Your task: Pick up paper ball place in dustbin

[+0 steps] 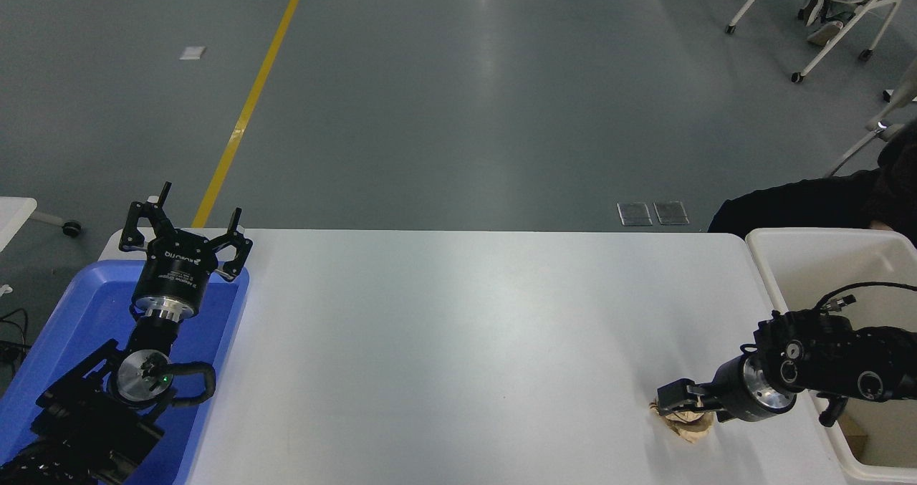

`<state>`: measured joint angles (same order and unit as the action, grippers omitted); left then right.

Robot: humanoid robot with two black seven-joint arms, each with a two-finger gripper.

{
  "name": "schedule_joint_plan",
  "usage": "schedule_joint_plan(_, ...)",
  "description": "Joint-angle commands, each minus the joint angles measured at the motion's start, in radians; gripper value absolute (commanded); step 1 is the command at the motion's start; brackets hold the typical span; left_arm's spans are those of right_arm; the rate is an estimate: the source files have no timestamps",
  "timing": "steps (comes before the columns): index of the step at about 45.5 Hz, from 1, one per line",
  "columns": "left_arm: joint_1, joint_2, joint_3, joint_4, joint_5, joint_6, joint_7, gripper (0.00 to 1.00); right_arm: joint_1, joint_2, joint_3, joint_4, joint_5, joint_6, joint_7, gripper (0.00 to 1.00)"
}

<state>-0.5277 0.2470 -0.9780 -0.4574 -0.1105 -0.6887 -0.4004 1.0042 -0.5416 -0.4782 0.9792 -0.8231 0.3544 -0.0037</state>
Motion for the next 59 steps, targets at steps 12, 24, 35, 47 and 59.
schedule_joint_plan(12,-0.002,0.0,0.002,-0.001,0.0,-0.002,0.0,1.0,0.043,-0.07,-0.01,0.03,-0.01,-0.003,0.007,0.0)
schedule_joint_plan(24,-0.002,0.0,0.002,-0.001,0.0,-0.003,0.0,1.0,0.287,-0.198,-0.127,0.16,-0.004,-0.002,0.007,0.0)
schedule_joint_plan(35,-0.002,0.0,0.002,-0.001,0.0,-0.003,0.0,1.0,0.706,-0.261,-0.41,0.346,0.101,0.034,0.005,0.0)
schedule_joint_plan(47,-0.002,0.0,0.002,-0.001,0.0,-0.003,0.002,1.0,1.237,-0.202,-0.706,0.547,0.234,0.149,0.007,0.0)
schedule_joint_plan(59,0.0,0.0,0.002,-0.001,0.0,-0.003,0.002,1.0,1.422,-0.136,-0.773,0.59,0.302,0.218,0.005,0.0)
